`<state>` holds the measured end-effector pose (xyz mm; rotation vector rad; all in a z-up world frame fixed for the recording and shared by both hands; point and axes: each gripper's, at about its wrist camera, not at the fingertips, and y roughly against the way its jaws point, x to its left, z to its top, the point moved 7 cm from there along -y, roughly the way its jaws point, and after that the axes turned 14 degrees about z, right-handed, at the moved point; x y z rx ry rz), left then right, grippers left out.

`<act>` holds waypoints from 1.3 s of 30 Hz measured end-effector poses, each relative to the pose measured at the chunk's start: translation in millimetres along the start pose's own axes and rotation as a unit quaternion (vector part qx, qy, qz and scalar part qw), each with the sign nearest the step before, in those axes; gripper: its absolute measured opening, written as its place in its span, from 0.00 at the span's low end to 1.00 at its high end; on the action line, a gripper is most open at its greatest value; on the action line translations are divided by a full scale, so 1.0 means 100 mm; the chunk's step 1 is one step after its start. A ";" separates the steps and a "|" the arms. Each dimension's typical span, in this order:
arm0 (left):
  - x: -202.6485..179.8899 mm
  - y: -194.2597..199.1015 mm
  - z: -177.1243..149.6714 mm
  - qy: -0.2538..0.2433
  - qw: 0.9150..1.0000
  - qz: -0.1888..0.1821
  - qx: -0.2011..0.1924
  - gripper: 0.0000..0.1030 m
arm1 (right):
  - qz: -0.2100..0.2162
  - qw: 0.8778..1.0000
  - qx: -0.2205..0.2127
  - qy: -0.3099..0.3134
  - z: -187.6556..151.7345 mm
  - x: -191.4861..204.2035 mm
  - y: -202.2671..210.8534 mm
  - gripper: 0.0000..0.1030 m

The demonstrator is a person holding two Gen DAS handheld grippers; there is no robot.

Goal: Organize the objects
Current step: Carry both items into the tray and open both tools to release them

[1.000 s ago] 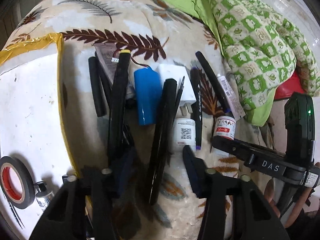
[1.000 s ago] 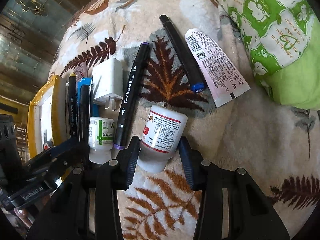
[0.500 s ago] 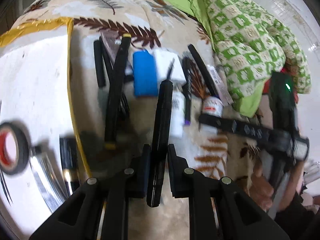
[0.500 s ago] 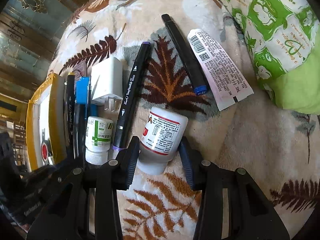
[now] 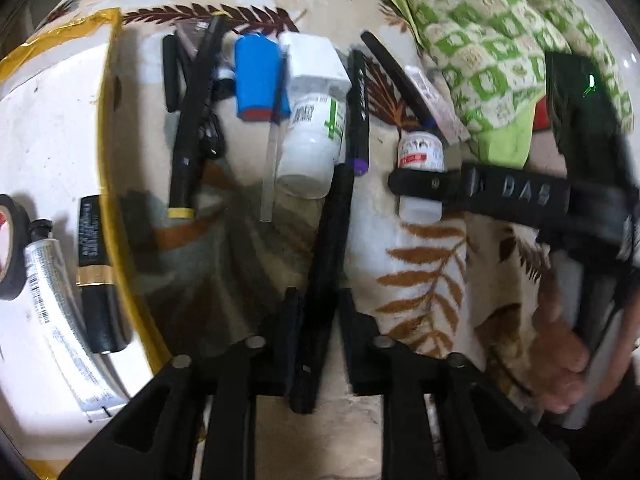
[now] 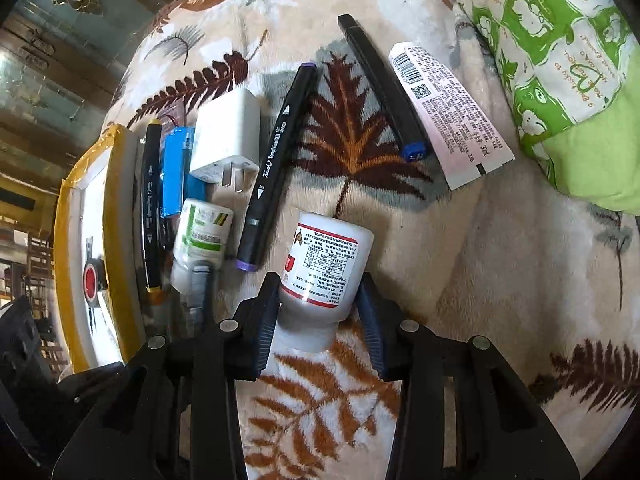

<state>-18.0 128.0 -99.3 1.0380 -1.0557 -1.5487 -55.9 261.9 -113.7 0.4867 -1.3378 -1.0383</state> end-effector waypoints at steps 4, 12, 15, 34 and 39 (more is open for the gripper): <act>-0.05 0.01 -0.01 -0.028 0.999 0.028 -0.019 0.14 | -0.004 1.000 0.005 0.002 0.01 0.02 -0.01 0.38; 0.06 0.35 0.07 0.013 0.999 -0.029 -0.039 0.13 | 0.021 0.999 -0.029 0.027 0.01 0.34 0.24 0.37; 0.26 0.63 0.16 0.043 0.997 -0.041 -0.057 0.13 | 0.046 0.997 -0.042 0.036 0.04 0.55 0.37 0.37; 2.12 1.32 0.41 0.196 0.973 0.012 -0.119 0.13 | 0.117 0.983 0.004 0.144 -0.10 1.95 -0.01 0.37; 2.47 1.12 0.40 0.227 0.967 0.012 -0.115 0.13 | 0.108 0.983 0.025 0.144 -0.07 2.00 -0.29 0.37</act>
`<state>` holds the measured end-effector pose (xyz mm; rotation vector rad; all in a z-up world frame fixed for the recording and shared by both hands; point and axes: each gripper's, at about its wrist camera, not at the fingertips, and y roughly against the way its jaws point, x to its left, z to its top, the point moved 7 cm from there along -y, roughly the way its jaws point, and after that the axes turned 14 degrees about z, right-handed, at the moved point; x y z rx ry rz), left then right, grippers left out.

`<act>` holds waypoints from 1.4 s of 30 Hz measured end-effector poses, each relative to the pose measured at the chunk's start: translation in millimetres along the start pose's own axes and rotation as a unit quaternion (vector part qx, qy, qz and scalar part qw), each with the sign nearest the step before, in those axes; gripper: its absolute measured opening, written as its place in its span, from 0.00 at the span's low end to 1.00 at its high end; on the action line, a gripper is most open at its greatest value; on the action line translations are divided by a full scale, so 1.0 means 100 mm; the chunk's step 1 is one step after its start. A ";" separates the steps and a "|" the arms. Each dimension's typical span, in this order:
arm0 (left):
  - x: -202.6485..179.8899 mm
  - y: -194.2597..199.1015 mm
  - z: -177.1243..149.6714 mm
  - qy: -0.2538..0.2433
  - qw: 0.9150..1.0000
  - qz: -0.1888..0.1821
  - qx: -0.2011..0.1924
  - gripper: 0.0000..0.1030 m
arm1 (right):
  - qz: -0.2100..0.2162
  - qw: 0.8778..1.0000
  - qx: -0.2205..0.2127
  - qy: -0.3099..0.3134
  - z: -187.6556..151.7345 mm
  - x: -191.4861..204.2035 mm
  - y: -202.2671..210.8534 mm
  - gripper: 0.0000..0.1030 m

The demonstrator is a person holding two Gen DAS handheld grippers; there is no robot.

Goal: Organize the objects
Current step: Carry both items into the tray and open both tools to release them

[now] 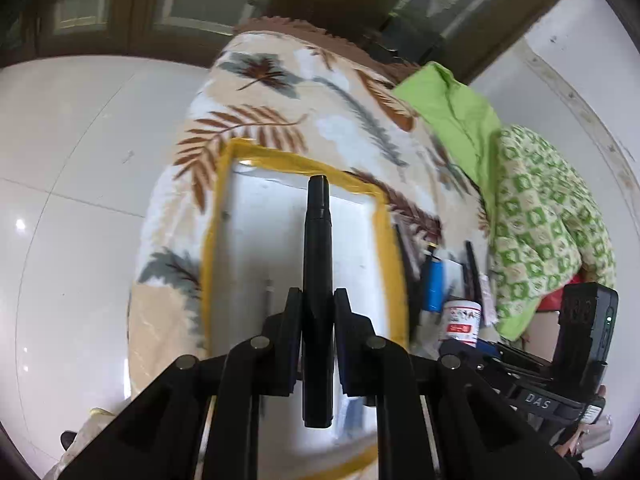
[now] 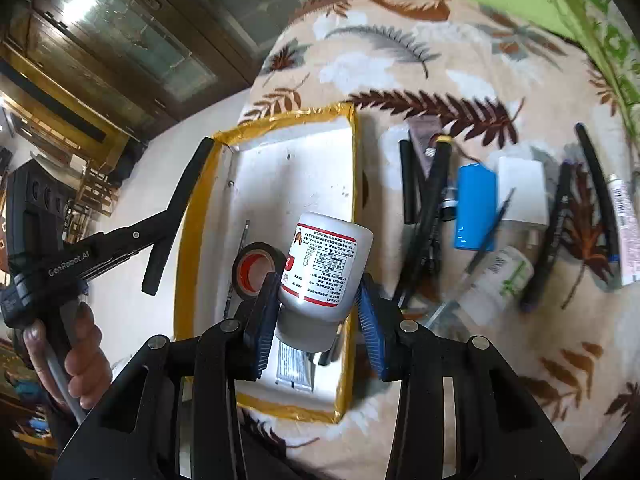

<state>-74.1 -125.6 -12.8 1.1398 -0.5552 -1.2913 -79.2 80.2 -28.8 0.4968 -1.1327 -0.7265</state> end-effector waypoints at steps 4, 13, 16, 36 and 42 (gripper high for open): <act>0.12 -0.20 0.00 0.003 0.999 0.032 0.014 0.13 | -0.005 1.000 0.018 -0.001 0.05 -0.02 -0.22 0.37; 0.11 -0.43 -0.01 -0.037 0.995 0.090 0.029 0.13 | -0.022 0.998 0.049 0.010 0.18 -0.04 -0.64 0.37; 0.15 -0.51 -0.02 -0.035 0.994 0.095 0.040 0.13 | -0.035 0.998 0.057 0.010 0.21 -0.08 -0.78 0.37; 0.15 -0.61 -0.05 -0.031 0.995 0.082 0.039 0.14 | -0.095 0.990 0.083 0.071 0.20 -0.04 -1.05 0.40; 0.20 -0.54 -0.03 0.015 0.999 0.034 0.035 0.19 | -0.078 0.991 0.088 0.063 0.20 -0.02 -1.02 0.43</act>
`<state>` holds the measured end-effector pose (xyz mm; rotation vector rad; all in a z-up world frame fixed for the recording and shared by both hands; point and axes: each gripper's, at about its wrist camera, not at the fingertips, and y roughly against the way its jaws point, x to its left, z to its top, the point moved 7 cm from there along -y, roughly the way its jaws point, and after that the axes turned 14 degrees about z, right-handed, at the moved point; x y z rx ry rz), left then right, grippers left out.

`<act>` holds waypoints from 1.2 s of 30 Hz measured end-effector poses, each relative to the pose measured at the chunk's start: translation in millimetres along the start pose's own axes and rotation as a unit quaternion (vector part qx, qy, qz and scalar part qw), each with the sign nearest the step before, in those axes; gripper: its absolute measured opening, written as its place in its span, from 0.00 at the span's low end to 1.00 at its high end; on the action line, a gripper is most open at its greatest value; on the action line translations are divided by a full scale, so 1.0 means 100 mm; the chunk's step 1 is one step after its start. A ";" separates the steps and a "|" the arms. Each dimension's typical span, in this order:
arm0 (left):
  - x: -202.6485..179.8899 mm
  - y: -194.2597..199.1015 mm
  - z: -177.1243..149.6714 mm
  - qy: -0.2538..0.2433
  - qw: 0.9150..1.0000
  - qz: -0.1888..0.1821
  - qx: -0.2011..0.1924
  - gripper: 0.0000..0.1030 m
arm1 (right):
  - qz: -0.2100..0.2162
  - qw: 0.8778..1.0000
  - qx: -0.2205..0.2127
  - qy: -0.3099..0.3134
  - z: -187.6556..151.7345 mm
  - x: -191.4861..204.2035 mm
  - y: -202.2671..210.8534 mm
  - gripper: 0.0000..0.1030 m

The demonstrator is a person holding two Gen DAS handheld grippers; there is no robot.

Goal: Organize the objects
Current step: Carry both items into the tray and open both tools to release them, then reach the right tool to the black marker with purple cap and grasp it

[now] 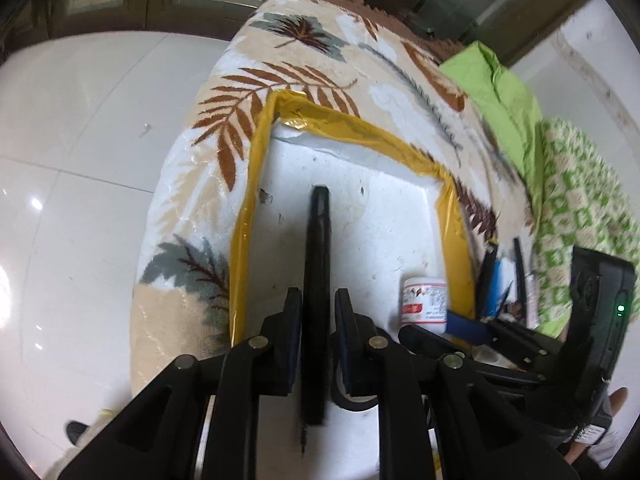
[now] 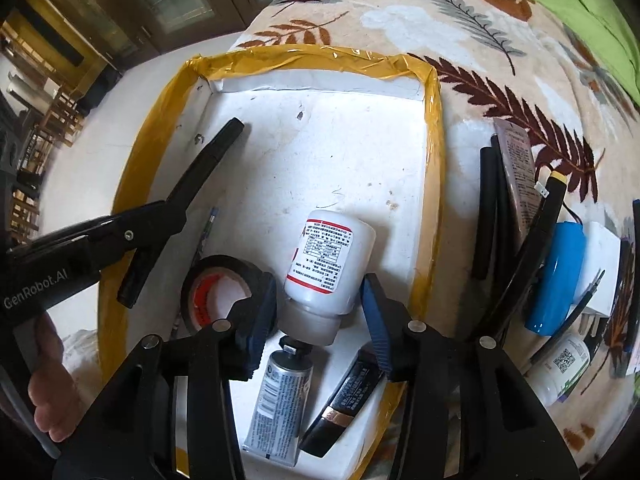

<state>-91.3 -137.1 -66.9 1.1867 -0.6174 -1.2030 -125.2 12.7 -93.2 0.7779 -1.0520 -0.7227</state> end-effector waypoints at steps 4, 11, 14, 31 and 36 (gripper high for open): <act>0.02 0.13 0.03 0.015 1.000 -0.004 -0.021 0.25 | 0.028 0.999 -0.016 -0.025 0.04 -0.04 0.14 0.43; -0.13 0.36 -0.02 -0.022 0.997 0.018 -0.070 0.53 | 0.070 0.995 -0.049 -0.041 -0.08 -0.06 0.57 0.43; -0.27 0.43 -0.09 -0.042 0.996 0.006 -0.078 0.53 | 0.072 0.994 -0.065 -0.056 -0.24 -0.24 0.80 0.43; -1.29 0.73 -0.74 -0.068 0.991 -0.089 -0.076 0.59 | 0.060 0.975 -0.092 -0.195 -1.05 -1.42 1.29 0.43; -1.47 0.57 -0.95 -0.098 0.990 -0.072 -0.069 0.59 | 0.030 0.970 -0.107 -0.216 -0.94 -1.59 1.26 0.43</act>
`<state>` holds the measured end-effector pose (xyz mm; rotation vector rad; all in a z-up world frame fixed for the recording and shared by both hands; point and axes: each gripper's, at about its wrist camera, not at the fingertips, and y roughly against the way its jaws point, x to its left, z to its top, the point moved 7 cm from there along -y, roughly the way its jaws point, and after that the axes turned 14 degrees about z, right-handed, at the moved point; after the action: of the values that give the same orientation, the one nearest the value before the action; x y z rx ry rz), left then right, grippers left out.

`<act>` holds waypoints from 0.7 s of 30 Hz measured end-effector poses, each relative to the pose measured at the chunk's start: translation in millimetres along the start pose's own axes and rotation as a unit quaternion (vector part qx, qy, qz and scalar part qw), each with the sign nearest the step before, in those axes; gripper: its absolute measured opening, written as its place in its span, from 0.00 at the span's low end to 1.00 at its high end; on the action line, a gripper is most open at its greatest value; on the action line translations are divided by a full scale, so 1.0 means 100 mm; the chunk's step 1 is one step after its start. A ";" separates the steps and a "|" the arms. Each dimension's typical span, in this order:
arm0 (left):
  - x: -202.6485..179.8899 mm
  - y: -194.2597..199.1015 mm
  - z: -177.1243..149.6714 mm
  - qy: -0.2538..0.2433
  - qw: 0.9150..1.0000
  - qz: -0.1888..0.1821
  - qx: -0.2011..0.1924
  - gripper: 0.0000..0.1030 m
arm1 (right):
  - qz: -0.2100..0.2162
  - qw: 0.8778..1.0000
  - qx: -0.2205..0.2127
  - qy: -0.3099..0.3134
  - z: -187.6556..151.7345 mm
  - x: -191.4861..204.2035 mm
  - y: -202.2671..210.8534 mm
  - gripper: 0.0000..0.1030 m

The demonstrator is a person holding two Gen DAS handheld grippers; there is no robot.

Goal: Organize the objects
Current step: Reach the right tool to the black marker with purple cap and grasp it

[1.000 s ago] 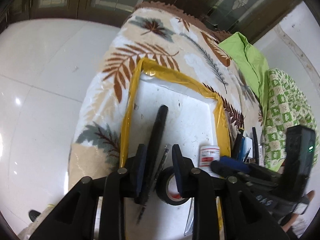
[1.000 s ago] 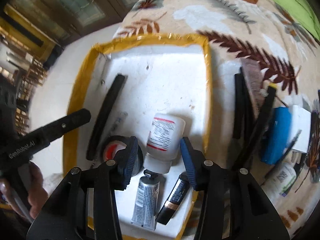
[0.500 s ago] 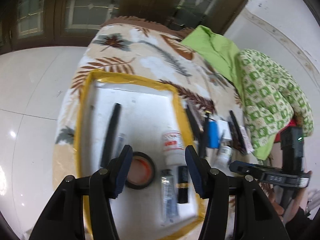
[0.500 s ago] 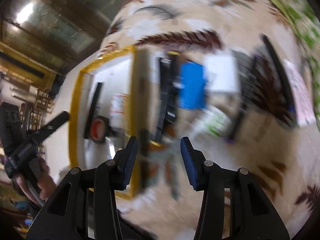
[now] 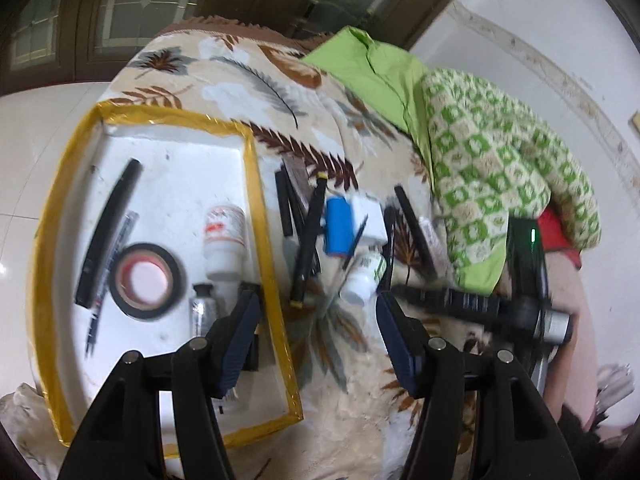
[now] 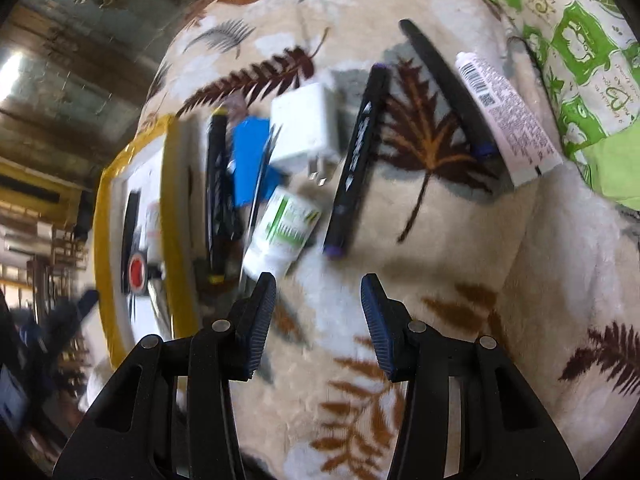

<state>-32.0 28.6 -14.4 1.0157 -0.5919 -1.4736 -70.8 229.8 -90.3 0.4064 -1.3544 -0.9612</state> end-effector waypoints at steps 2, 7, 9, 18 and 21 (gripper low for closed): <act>-0.03 -0.05 -0.05 -0.011 1.000 0.002 0.004 0.59 | -0.012 1.000 -0.018 -0.002 0.13 -0.03 0.01 0.43; -0.13 -0.11 -0.10 -0.032 0.999 -0.001 0.003 0.59 | -0.035 0.999 -0.036 -0.002 0.41 -0.07 -0.04 0.43; -0.14 -0.12 -0.11 -0.037 0.999 -0.001 0.001 0.59 | -0.046 0.998 -0.035 0.003 0.49 -0.07 -0.09 0.43; -0.19 -0.19 -0.15 -0.061 0.998 0.013 0.003 0.59 | -0.067 0.996 -0.014 0.052 0.54 -0.03 -0.22 0.25; -0.22 -0.20 -0.15 -0.064 0.998 0.011 0.005 0.59 | -0.062 0.997 0.001 0.055 0.45 -0.10 -0.23 0.24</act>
<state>-30.7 56.0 -32.8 0.9250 -0.6999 -1.5248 -120.3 236.1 -103.7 0.5423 -1.2423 -1.0235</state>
